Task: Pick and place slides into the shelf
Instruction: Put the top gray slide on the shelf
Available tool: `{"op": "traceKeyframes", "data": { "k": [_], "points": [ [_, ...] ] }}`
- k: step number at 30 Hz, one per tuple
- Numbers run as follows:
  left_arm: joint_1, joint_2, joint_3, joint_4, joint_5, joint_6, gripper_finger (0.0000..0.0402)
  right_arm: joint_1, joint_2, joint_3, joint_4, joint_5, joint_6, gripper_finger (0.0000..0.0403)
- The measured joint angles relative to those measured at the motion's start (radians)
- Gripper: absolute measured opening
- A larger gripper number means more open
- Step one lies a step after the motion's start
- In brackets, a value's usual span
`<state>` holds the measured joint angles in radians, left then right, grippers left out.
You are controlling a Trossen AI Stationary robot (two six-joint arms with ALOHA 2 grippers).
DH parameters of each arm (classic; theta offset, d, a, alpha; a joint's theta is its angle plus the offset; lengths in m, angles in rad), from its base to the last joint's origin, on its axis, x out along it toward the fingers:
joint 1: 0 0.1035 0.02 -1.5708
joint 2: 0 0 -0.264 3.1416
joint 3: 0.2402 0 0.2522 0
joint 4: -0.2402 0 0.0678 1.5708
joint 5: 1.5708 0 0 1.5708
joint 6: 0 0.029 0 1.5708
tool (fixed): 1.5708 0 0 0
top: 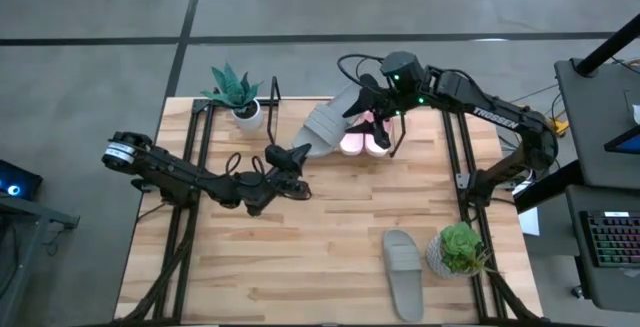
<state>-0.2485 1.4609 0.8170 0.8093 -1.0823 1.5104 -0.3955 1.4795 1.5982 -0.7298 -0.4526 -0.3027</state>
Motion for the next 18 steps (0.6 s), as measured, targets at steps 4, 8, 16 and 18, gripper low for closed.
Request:
{"op": "traceKeyframes", "data": {
  "k": [4, 8, 16, 18],
  "points": [
    [0.000, 0.000, 0.002, -0.002, 0.012, -0.003, 0.0012, 0.000, 0.016, 0.000, 0.001, -0.002, 0.001, 0.0196],
    [0.008, 0.000, 0.002, -0.003, 0.009, -0.004, 0.0012, 0.000, 0.019, 0.000, 0.018, -0.002, 0.062, 0.0167],
    [0.024, 0.000, 0.002, -0.005, 0.009, -0.010, 0.0013, 0.021, 0.019, 0.000, 0.021, 0.001, 0.021, 0.0021],
    [0.026, 0.000, 0.001, -0.005, 0.010, -0.010, 0.0014, 0.023, 0.019, 0.000, 0.020, 0.008, 0.013, 0.0014]
  ]
}}
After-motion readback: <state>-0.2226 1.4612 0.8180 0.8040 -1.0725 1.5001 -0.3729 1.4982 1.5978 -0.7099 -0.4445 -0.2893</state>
